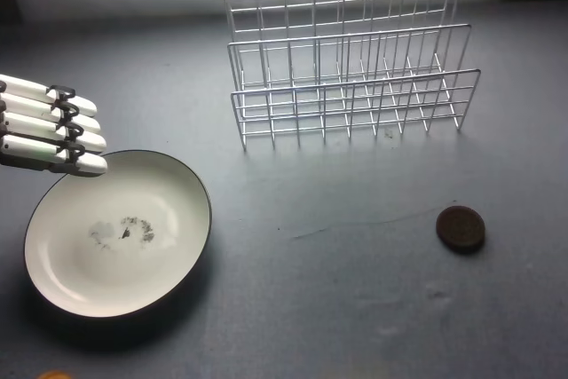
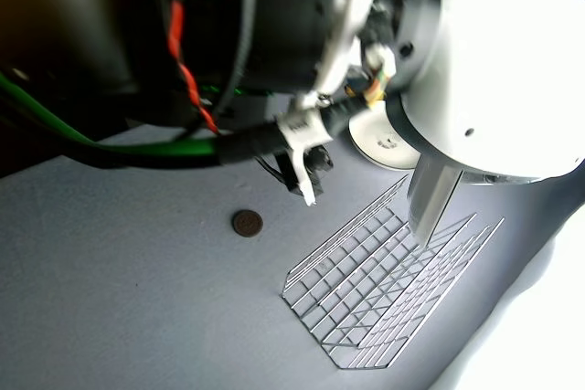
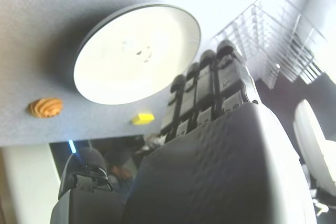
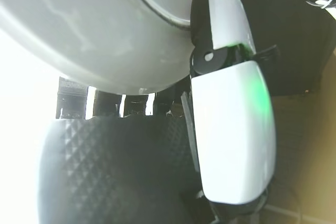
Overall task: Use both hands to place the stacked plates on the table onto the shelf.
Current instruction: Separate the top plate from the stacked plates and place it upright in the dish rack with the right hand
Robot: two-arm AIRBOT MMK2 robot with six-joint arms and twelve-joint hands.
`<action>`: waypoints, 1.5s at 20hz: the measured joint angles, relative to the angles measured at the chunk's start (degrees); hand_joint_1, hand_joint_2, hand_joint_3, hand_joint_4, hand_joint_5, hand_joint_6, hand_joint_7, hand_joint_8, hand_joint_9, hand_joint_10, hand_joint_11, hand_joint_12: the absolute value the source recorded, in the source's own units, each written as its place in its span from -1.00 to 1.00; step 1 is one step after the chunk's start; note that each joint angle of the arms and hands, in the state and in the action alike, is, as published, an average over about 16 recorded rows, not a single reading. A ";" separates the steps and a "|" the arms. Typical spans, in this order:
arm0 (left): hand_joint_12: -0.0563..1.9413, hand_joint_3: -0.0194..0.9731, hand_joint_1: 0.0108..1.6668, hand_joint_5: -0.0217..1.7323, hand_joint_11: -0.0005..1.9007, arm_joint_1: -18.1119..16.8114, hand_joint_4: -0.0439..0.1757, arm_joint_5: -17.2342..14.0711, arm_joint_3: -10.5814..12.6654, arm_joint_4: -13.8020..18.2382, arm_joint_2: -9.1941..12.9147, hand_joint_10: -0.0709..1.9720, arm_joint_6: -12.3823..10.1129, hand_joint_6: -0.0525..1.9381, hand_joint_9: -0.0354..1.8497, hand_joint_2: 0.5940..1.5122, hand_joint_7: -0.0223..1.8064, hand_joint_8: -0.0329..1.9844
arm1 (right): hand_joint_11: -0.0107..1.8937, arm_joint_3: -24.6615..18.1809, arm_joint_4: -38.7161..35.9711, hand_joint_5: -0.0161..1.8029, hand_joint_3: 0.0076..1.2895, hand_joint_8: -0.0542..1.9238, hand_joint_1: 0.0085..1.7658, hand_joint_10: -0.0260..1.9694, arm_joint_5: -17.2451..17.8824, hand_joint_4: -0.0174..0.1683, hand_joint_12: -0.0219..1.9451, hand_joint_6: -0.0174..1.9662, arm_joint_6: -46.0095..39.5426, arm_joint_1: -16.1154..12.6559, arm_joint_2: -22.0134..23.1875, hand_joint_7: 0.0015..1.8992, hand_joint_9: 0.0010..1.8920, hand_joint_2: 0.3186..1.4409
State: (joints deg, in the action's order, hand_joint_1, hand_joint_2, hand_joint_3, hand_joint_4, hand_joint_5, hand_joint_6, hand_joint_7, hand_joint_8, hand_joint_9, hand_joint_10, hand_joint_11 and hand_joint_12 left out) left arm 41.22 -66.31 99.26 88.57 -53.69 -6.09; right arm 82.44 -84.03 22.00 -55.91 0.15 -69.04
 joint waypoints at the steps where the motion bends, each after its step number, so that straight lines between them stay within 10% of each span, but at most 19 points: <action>1: -0.94 -0.92 -0.99 -0.95 -0.98 0.00 -0.61 -0.01 -0.02 0.00 -0.03 -0.92 0.01 -0.94 -0.94 0.02 -0.96 -0.98 | 0.00 0.84 -0.81 0.04 -0.99 -0.19 0.37 -0.98 0.31 -0.81 0.06 0.04 -0.67 0.26 -0.43 0.17 0.42 0.23; 30: -0.94 -0.92 -1.00 -0.95 -0.98 3.81 -0.61 1.56 -0.34 1.37 -1.42 -0.92 0.19 -0.94 -0.94 0.02 -0.96 -0.98 | -0.01 10.00 -1.77 0.06 -0.99 -0.27 0.43 -0.62 -2.77 -0.86 0.07 0.00 -10.94 8.47 -4.69 0.16 0.26 0.23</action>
State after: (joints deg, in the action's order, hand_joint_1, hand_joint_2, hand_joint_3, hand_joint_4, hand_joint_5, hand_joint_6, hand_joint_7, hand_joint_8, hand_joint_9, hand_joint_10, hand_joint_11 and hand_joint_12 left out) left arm 45.03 -64.74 98.92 89.94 -55.11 -5.91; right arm 92.44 -85.80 19.23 -66.85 8.62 -73.74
